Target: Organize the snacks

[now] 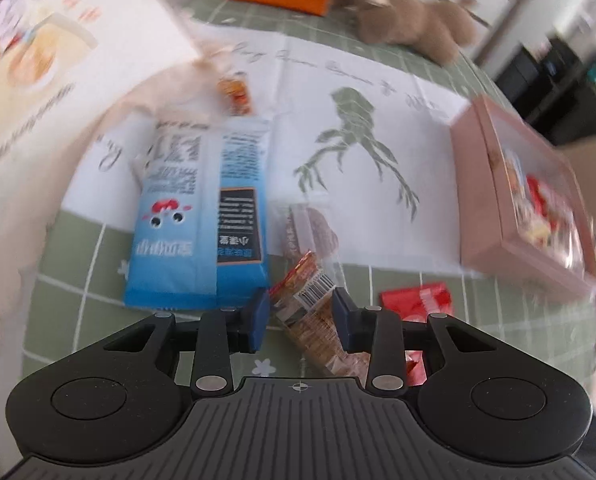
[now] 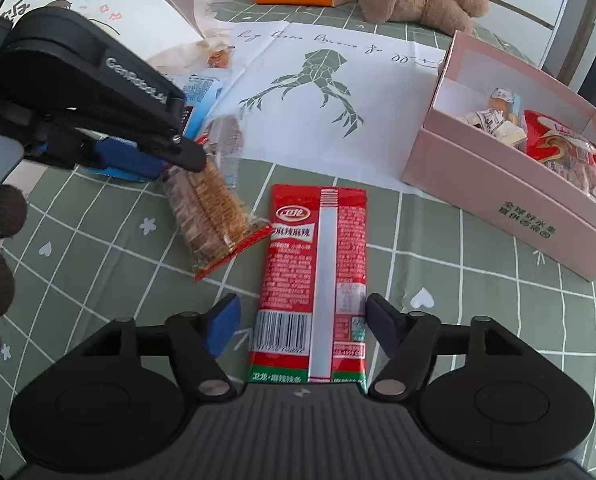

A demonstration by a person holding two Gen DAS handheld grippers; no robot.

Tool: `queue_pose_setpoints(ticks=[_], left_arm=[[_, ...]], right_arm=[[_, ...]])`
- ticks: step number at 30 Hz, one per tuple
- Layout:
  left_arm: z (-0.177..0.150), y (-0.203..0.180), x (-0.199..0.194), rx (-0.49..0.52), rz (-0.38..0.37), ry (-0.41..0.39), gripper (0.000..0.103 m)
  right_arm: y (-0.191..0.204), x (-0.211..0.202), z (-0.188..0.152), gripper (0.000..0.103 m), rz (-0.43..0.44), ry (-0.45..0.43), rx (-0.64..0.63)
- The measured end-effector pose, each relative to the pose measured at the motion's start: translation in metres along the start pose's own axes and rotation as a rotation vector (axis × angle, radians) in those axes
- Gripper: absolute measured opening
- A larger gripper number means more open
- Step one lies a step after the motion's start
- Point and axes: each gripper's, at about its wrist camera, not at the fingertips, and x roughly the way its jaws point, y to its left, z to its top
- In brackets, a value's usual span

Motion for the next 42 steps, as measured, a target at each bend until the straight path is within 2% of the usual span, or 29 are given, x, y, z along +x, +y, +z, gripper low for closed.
queue_pose_setpoints(ticks=[4,6,8,11,14,18,22,25,28,34,42], left_arm=[[-0.009,-0.001,-0.006,0.129,0.088,-0.027,0.043],[-0.011,0.004,-0.010,0.142,0.118,-0.037,0.043],[-0.011,0.016,-0.013,0.088,0.095,-0.016,0.040],[-0.013,0.036,-0.019,-0.041,0.017,0.033,0.038],[-0.013,0.037,-0.017,-0.082,-0.015,0.062,0.038],[-0.015,0.021,-0.012,-0.032,-0.001,0.066,0.040],[-0.015,0.015,-0.011,0.037,0.035,0.057,0.049],[-0.014,0.019,-0.011,0.010,0.012,0.086,0.047],[-0.013,0.012,-0.005,-0.003,-0.015,0.111,0.048],[-0.017,-0.007,0.005,0.092,0.020,0.112,0.052],[-0.026,-0.003,0.000,0.169,0.005,0.090,0.049]], right_arm=[[-0.002,-0.001,-0.006,0.081,-0.009,-0.007,-0.007],[-0.004,-0.002,-0.008,0.082,-0.008,-0.013,-0.007],[-0.007,-0.002,-0.008,0.084,-0.008,-0.016,-0.002],[-0.007,0.000,-0.005,0.087,-0.013,-0.007,0.003],[-0.003,0.002,-0.001,0.089,-0.011,0.002,0.007],[0.009,0.004,0.003,0.087,0.012,0.010,-0.025],[0.018,0.004,0.003,0.087,0.027,0.014,-0.041],[0.019,0.003,0.001,0.088,0.030,0.007,-0.043],[0.021,0.004,0.000,0.089,0.025,0.004,-0.054],[0.024,0.005,-0.001,0.095,0.024,-0.001,-0.062],[0.011,0.000,-0.014,0.099,0.026,-0.041,-0.046]])
